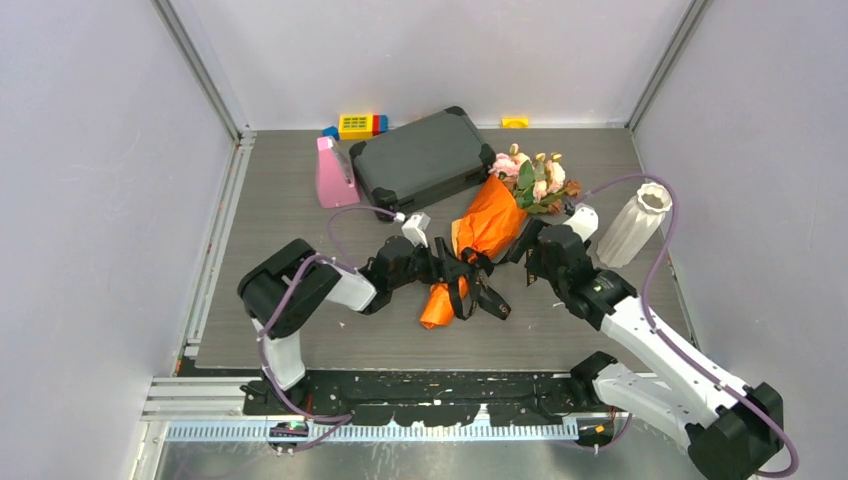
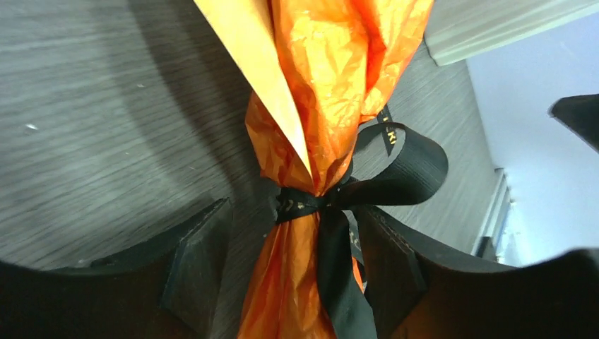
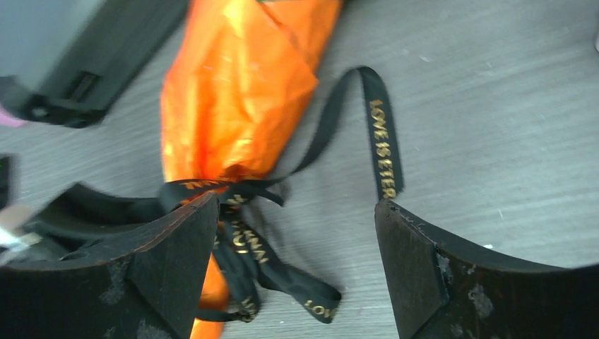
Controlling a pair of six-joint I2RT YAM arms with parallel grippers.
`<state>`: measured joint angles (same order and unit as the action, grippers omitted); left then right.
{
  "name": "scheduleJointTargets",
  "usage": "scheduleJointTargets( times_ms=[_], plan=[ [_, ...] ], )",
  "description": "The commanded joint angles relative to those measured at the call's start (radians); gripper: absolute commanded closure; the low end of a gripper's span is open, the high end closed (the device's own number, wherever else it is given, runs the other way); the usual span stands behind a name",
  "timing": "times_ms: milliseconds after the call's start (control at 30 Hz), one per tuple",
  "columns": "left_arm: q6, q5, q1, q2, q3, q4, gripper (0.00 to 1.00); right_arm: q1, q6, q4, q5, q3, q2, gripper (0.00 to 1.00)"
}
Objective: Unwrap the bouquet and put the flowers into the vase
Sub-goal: Untie the ribbon from the wrapping paper.
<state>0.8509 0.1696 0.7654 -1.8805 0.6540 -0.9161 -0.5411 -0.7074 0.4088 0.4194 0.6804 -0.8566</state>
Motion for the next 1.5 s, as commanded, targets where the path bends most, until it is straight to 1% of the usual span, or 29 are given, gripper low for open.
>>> scheduleJointTargets(
  times_ms=[0, 133, 267, 333, 400, 500, 633, 767, 833, 900, 967, 1133, 1167, 1200, 1267, 1300, 1333, 1433, 1467],
  plan=[
    [-0.202, -0.059, -0.002, 0.154, 0.018, 0.216, 0.29, -0.003, -0.102, 0.006, 0.118, -0.031, -0.060, 0.15],
    [-0.353, -0.094, 0.021, 0.226, 0.067, 0.392, 0.23, -0.002, -0.122, -0.034, 0.158, -0.055, -0.119, 0.21],
    [-0.548, -0.149, 0.073, 0.255, 0.149, 0.560, 0.21, 0.016, -0.124, -0.152, 0.178, -0.114, -0.169, 0.22],
    [-0.601, -0.159, 0.083, 0.262, 0.173, 0.584, 0.19, 0.045, -0.126, -0.214, 0.151, -0.125, -0.212, 0.23],
    [-0.658, -0.161, 0.097, 0.272, 0.191, 0.588, 0.11, 0.085, -0.123, -0.246, 0.106, -0.123, -0.257, 0.23],
    [-0.737, -0.152, 0.126, 0.271, 0.238, 0.591, 0.08, 0.138, -0.100, -0.295, 0.049, -0.121, -0.319, 0.20],
    [-0.788, -0.160, 0.145, 0.209, 0.343, 0.658, 0.07, 0.209, -0.075, -0.346, -0.035, -0.095, -0.413, 0.19],
    [-0.858, -0.247, 0.166, 0.166, 0.409, 0.706, 0.05, 0.244, -0.046, -0.376, -0.090, -0.053, -0.497, 0.19],
    [-0.896, -0.264, 0.169, 0.161, 0.420, 0.722, 0.03, 0.252, -0.028, -0.372, -0.113, -0.026, -0.534, 0.19],
    [-0.918, -0.261, 0.168, 0.159, 0.428, 0.743, 0.03, 0.260, -0.013, -0.367, -0.135, 0.000, -0.568, 0.19],
    [-0.936, -0.229, 0.169, 0.158, 0.434, 0.769, 0.02, 0.264, 0.005, -0.361, -0.146, 0.020, -0.594, 0.19],
    [-0.931, -0.181, 0.169, 0.139, 0.449, 0.821, 0.03, 0.267, 0.034, -0.359, -0.157, 0.059, -0.643, 0.20],
    [-0.931, -0.184, 0.169, 0.135, 0.449, 0.822, 0.04, 0.267, 0.041, -0.360, -0.157, 0.064, -0.660, 0.21],
    [-0.930, -0.186, 0.168, 0.131, 0.450, 0.823, 0.10, 0.267, 0.045, -0.360, -0.157, 0.073, -0.675, 0.22],
    [-0.928, -0.197, 0.169, 0.126, 0.453, 0.826, 0.26, 0.267, 0.052, -0.358, -0.154, 0.086, -0.695, 0.28],
    [-0.922, -0.205, 0.168, 0.125, 0.453, 0.825, 0.33, 0.267, 0.055, -0.358, -0.150, 0.089, -0.701, 0.31],
    [-0.915, -0.210, 0.168, 0.126, 0.454, 0.820, 0.39, 0.267, 0.054, -0.359, -0.147, 0.094, -0.711, 0.33],
    [-0.874, -0.220, 0.167, 0.137, 0.461, 0.813, 0.53, 0.267, 0.056, -0.365, -0.136, 0.105, -0.726, 0.40],
    [-0.859, -0.223, 0.167, 0.142, 0.464, 0.810, 0.56, 0.267, 0.056, -0.363, -0.134, 0.109, -0.734, 0.42]
  ],
)
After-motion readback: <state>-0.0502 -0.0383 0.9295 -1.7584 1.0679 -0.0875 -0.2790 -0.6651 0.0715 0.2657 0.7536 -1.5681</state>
